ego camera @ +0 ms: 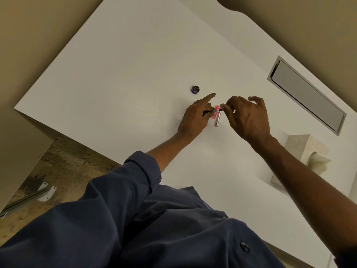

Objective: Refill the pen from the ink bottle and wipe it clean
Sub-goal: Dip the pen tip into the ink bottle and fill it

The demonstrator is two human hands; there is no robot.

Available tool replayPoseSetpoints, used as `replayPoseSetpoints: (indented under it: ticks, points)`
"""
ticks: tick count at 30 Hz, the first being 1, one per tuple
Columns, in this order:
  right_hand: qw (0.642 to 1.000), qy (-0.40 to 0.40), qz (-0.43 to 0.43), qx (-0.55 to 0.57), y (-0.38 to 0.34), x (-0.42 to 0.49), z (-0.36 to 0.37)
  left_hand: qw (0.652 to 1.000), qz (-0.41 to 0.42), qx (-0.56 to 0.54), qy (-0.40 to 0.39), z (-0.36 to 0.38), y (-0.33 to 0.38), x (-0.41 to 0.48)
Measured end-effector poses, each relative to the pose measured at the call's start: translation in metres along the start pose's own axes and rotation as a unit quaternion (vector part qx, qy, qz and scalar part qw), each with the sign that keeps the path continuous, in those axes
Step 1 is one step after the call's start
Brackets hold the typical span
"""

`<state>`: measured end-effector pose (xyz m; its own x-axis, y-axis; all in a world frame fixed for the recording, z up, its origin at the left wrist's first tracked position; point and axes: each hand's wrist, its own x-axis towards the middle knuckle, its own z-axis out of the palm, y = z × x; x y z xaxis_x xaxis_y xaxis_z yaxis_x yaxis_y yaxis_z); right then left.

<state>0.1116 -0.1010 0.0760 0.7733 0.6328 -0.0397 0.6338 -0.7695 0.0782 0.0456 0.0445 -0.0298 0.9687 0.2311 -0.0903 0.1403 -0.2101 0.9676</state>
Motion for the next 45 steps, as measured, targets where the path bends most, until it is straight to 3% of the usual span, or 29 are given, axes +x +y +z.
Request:
replayPoseSetpoints:
  ticks: [9,17,22,29,34,37,45]
  points:
    - [0.991,0.023,0.026,0.132,-0.008,-0.008,0.004,0.999,0.026,0.026,0.004,0.005,-0.009,-0.001]
    - [0.949,0.006,0.209,0.237,-0.011,-0.019,0.006,0.999,0.027,0.015,0.006,-0.004,-0.003,-0.005]
    - [0.904,-0.001,0.304,0.300,-0.011,-0.028,0.008,0.997,0.021,0.020,0.066,-0.019,-0.003,-0.019]
    - [0.800,0.001,0.409,0.439,-0.017,-0.040,0.015,0.987,-0.093,-0.025,0.129,-0.020,-0.001,-0.053]
    - [0.697,0.008,0.470,0.542,-0.020,-0.049,0.018,0.963,-0.229,-0.128,0.060,-0.007,0.016,-0.061]
    - [0.622,-0.001,0.505,0.598,-0.025,-0.054,0.015,0.941,-0.285,-0.185,-0.010,0.001,0.028,-0.060]
    - [0.401,-0.022,0.554,0.729,-0.053,-0.079,0.006,0.920,-0.280,-0.269,-0.049,0.006,0.057,-0.044]
